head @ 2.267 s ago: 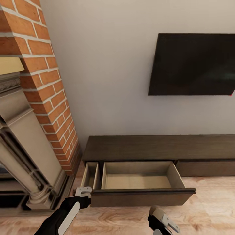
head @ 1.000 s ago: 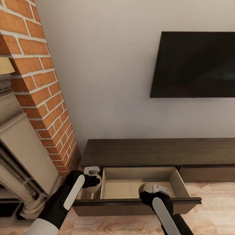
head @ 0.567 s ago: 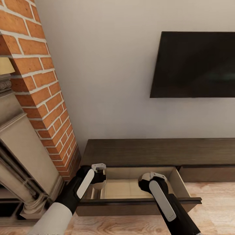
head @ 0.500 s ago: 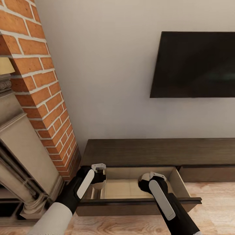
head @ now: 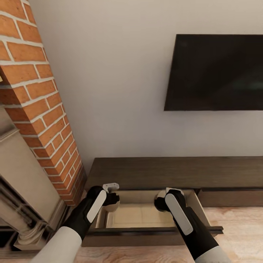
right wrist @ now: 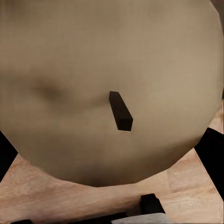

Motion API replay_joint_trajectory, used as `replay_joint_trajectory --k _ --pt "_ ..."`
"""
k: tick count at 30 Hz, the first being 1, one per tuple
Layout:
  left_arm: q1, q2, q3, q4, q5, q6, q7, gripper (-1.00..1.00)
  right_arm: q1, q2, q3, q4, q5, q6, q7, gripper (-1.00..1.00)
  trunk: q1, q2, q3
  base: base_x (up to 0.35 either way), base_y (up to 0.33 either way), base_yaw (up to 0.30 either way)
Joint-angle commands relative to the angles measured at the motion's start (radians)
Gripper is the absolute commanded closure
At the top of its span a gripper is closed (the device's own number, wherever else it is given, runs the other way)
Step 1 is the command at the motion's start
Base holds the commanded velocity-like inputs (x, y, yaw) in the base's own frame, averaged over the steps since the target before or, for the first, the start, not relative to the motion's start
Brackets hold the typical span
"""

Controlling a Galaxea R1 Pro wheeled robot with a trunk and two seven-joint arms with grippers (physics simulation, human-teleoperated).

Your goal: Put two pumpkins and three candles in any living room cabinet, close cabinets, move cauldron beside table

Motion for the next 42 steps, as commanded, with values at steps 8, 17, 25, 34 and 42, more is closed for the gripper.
replay_joint_trajectory --k 8,17,25,34,42 --pt "-0.001 -0.003 0.0 0.003 0.018 -0.003 0.009 1.0 -0.06 0.046 0.002 0.18 -0.008 0.006 0.009 1.0 0.0 -0.001 -0.001 0.058 -0.042 0.0" --pt "-0.001 -0.04 -0.005 0.045 0.021 -0.04 0.002 1.0 -0.095 0.089 0.048 0.269 0.005 -0.083 0.088 1.0 0.0 -0.001 -0.001 0.0 0.0 0.0" --pt "-0.001 -0.058 -0.021 0.105 0.022 -0.142 -0.009 1.0 -0.102 0.094 0.063 0.287 0.008 -0.1 0.104 1.0 0.0 -0.001 -0.001 0.0 0.0 0.0" --pt "-0.001 -0.055 -0.029 0.103 0.038 -0.164 -0.048 1.0 -0.102 0.094 0.063 0.287 0.009 -0.1 0.105 1.0 0.0 -0.001 -0.001 0.067 0.021 0.0" --pt "-0.001 -0.054 -0.029 0.101 0.038 -0.167 -0.046 1.0 -0.102 0.094 0.063 0.287 0.008 -0.1 0.105 1.0 0.0 -0.001 -0.001 0.108 0.006 0.0"
